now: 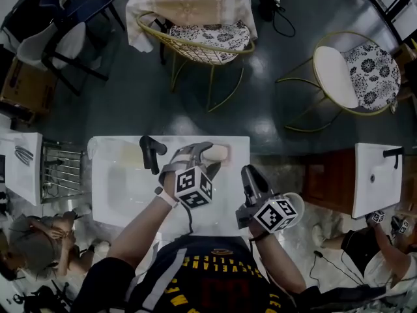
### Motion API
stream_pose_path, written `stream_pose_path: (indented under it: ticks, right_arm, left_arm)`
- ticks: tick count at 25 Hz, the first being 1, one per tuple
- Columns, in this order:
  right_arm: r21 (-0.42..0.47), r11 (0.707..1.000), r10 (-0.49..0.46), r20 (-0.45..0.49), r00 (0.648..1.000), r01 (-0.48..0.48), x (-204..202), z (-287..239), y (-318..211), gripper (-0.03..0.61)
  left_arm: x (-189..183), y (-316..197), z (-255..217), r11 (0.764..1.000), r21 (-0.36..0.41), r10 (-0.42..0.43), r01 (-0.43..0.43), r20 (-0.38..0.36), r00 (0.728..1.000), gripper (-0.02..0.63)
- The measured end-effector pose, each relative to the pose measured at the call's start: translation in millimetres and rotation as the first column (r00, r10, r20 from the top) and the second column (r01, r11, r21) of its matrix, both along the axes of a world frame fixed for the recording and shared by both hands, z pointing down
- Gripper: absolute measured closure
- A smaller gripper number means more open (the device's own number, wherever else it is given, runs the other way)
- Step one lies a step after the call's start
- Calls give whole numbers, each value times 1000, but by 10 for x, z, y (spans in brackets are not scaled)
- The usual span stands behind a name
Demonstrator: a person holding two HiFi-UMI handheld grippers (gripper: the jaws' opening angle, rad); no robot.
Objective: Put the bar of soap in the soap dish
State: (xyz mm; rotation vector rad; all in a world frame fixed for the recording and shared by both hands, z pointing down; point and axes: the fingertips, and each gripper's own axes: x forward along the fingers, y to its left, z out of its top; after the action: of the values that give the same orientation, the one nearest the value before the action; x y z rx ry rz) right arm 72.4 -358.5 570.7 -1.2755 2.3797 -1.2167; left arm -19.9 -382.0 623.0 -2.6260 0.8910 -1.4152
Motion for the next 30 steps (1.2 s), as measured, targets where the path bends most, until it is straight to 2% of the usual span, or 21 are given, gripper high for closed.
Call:
stream_pose_path:
  ticks: [6, 12, 19, 23, 24, 26, 30]
  right_arm:
    - [16, 1000, -12, -12, 1000, 12, -124, -87, 90, 508]
    - [62, 998, -26, -50, 998, 29, -249, -218, 233, 511]
    - [177, 983, -17, -143, 990, 42, -349, -479, 416, 528]
    - [241, 969, -7, -188, 982, 53, -430, -676, 562, 546]
    - [257, 965, -6, -198, 980, 58, -454, -725, 597, 553]
    - [289, 955, -5, -218, 976, 70, -494, -818, 665, 569]
    - [357, 929, -1, -262, 965, 98, -562, -1015, 803, 575]
  left_arm:
    - [-178, 198, -291, 993, 40, -104, 110, -126, 987, 347]
    - [-268, 405, -601, 976, 26, -199, 218, -311, 929, 348]
    - [-157, 717, -975, 974, 80, -155, 213, -448, 881, 374]
    - [-93, 951, -1073, 981, 67, -127, 184, -496, 859, 388]
    - [-91, 1003, -1096, 982, 59, -125, 180, -512, 850, 406]
    - [-129, 1078, -1179, 979, 55, -136, 198, -549, 825, 481]
    - [-271, 1177, -1448, 960, 87, -158, 266, -616, 772, 612]
